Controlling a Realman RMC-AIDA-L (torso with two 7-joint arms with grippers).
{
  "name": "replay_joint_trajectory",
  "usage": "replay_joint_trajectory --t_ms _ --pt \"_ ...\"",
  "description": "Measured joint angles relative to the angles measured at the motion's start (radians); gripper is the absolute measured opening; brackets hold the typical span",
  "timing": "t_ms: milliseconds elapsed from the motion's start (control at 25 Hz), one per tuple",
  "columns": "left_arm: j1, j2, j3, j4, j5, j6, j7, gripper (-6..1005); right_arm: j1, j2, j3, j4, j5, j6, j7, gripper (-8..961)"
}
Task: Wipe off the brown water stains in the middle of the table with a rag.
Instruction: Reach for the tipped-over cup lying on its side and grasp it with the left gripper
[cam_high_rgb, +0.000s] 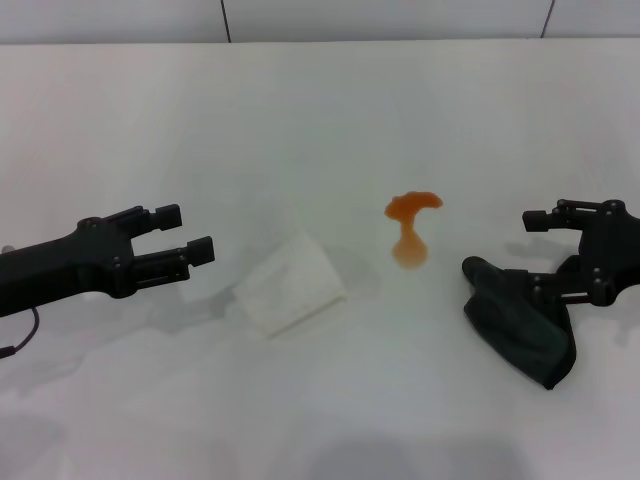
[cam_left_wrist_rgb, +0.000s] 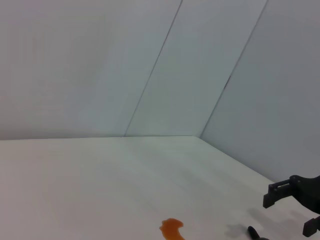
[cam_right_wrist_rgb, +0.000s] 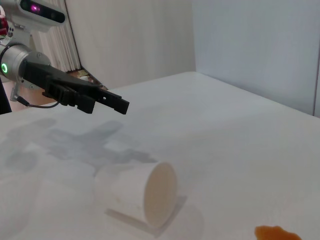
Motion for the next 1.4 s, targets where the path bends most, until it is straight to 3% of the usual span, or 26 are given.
replay_joint_trajectory --t_ms 1000,1200,1400 --pt "-0.004 0.002 0.001 -0.002 -0.006 -0.002 -0.014 869 0.002 0.0 -0.001 -0.001 -0.003 -0.019 -0.003 825" --pt "-0.043 0.017 0.003 -0.133 0.02 0.068 -0.134 868 0.002 0.0 -0.007 -0.006 -0.003 -0.019 0.0 825" --pt "-0.127 0.025 0.003 -0.287 0.123 0.093 -0.232 867 0.002 0.001 -0.01 -0.005 -0.003 -0.018 -0.002 825"
